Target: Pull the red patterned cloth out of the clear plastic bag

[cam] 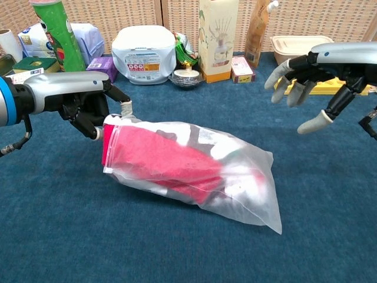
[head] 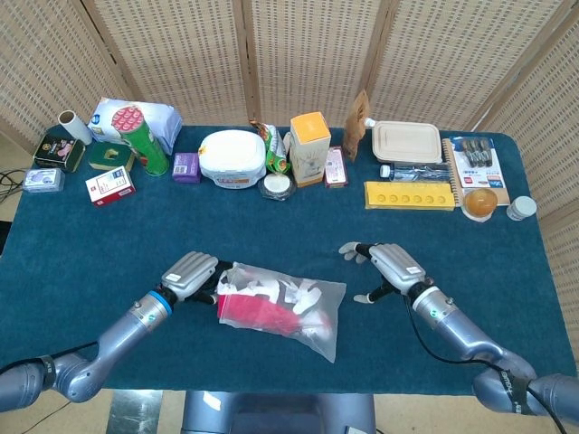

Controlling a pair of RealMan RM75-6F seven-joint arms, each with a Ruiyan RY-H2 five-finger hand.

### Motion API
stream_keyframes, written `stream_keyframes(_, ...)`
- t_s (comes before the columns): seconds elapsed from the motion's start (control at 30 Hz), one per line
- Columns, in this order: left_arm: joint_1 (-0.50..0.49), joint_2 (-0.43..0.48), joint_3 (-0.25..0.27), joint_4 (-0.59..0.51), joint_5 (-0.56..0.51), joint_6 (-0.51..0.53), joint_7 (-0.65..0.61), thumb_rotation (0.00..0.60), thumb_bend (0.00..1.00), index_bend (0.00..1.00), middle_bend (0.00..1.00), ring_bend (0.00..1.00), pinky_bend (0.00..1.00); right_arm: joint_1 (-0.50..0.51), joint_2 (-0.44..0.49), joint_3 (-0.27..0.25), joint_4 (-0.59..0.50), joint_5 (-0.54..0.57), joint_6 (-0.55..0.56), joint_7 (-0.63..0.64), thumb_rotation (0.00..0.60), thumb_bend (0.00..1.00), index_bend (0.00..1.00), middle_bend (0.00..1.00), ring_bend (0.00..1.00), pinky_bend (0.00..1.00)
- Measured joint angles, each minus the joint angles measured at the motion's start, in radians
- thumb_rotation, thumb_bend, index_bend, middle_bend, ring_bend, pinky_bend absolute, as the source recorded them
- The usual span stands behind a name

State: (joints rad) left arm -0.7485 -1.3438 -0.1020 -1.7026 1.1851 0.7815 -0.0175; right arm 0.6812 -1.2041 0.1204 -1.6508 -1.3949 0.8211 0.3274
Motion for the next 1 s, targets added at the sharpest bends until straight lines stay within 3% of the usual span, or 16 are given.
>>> stream_keyframes(0.17, -0.007, 0.03, 0.004, -0.029, -0.025, -0.024, 0.003, 0.6, 0.53, 0.83, 1.0, 1.0, 0.97, -0.025, 0.015, -0.052, 0.012, -0.136, 0.06, 0.059, 0.6, 0.16, 0.34, 0.46, 0.56, 0.48)
stream_keyframes(0.47, -0.025, 0.042, 0.0, -0.063, -0.108, -0.043, 0.03, 0.6, 0.53, 0.83, 1.0, 1.0, 0.97, -0.057, -0.005, -0.116, 0.097, -0.311, 0.212, 0.097, 0.6, 0.16, 0.36, 0.63, 0.8, 0.78)
stream_keyframes(0.77, -0.066, 0.058, -0.005, -0.117, -0.253, -0.055, 0.091, 0.6, 0.53, 0.83, 1.0, 1.0, 0.97, -0.087, -0.092, -0.172, 0.268, -0.481, 0.417, 0.109, 0.6, 0.14, 0.34, 0.71, 0.91, 0.9)
stream_keyframes(1.0, -0.087, 0.073, 0.005, -0.143, -0.316, -0.051, 0.118, 0.6, 0.53, 0.83, 1.0, 1.0, 0.97, -0.108, -0.18, -0.208, 0.434, -0.569, 0.549, 0.085, 0.6, 0.12, 0.24, 0.81, 1.0, 1.0)
